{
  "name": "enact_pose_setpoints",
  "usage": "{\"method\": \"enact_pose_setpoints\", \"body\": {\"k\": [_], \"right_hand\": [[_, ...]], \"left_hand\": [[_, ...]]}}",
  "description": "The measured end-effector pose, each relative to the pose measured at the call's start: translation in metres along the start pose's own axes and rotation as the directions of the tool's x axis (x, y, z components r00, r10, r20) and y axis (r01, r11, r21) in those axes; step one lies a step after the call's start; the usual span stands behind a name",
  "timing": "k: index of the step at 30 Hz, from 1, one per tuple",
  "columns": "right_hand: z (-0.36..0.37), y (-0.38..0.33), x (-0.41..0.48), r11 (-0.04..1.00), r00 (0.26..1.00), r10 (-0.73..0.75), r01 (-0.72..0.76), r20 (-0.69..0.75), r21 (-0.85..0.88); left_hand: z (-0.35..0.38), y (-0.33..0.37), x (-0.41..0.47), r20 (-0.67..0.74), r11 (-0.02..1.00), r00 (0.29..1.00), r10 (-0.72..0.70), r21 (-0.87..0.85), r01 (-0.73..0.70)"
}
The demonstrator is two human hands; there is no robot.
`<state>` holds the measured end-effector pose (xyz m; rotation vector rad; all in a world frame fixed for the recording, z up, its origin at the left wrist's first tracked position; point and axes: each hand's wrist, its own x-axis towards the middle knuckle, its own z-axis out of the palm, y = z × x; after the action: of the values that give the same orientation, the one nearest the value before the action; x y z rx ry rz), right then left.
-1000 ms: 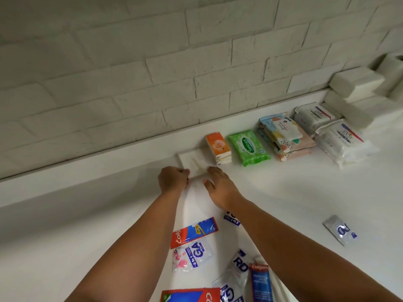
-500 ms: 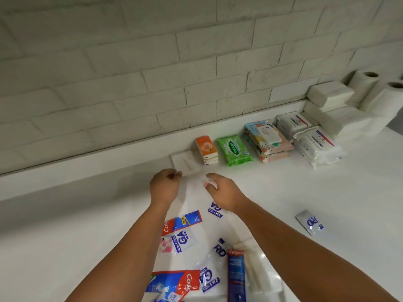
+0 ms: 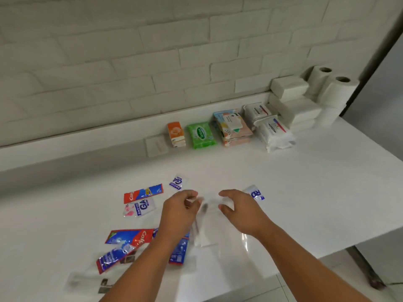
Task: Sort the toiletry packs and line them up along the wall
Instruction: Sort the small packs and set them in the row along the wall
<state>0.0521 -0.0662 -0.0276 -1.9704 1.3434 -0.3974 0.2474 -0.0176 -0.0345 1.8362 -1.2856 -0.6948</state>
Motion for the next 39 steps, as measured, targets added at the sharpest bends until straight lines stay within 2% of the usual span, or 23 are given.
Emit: {"method": "enact_pose_setpoints", "body": {"k": [3,5,8,13,16,20,27,30,33,35,37,39], "right_hand": [[0.001,0.028,-0.030,0.999,1.000,0.000,0.000,0.006,-0.046],[0.004,0.045,-0.050,0.996,1.000,-0.014,0.014,0.001,-0.086],[0.003,0.074,-0.081,0.983,0.997,-0.080,0.081,0.013,-0.168],[0.025,0.084,-0.093,0.938,0.986,-0.164,0.168,0.041,-0.303],[0.033,0.090,-0.088,0.921,0.980,-0.197,0.181,-0.012,-0.346],[0.033,0.095,-0.081,0.924,0.969,-0.240,0.209,-0.060,-0.320],[0.027,0.092,-0.069,0.950,0.978,-0.206,0.190,-0.037,-0.248],[0.018,0.084,-0.068,0.979,0.983,-0.164,0.152,-0.079,-0.136],[-0.001,0.065,-0.066,0.980,0.997,-0.045,0.057,-0.068,0.190],[-0.013,0.048,-0.064,0.894,0.999,-0.009,-0.014,0.049,0.448],[-0.019,0.035,-0.060,0.737,0.990,-0.006,-0.091,0.141,0.670],[-0.021,0.027,-0.054,0.669,0.991,0.027,-0.118,0.134,0.734]], "left_hand": [[0.026,0.003,-0.030,0.060,0.988,0.998,0.032,0.151,-0.040],[0.043,0.004,-0.050,0.083,0.976,0.996,-0.010,0.216,-0.009],[0.073,0.016,-0.080,0.000,0.937,0.996,-0.084,0.340,0.079],[0.079,0.022,-0.087,-0.005,0.861,0.992,-0.129,0.495,0.115],[0.084,0.028,-0.085,0.017,0.854,0.986,-0.166,0.502,0.136],[0.092,0.034,-0.086,-0.003,0.859,0.978,-0.209,0.477,0.185],[0.097,0.037,-0.079,-0.105,0.863,0.970,-0.221,0.443,0.245],[0.093,0.041,-0.074,-0.165,0.900,0.969,-0.184,0.367,0.234],[0.090,0.046,-0.074,-0.269,0.969,0.963,-0.033,0.228,0.097],[0.092,0.050,-0.078,-0.277,0.989,0.960,0.050,0.147,-0.009],[0.097,0.054,-0.084,-0.228,0.993,0.969,0.094,0.092,-0.075],[0.100,0.053,-0.089,-0.179,0.993,0.978,0.111,0.060,-0.102]]}}
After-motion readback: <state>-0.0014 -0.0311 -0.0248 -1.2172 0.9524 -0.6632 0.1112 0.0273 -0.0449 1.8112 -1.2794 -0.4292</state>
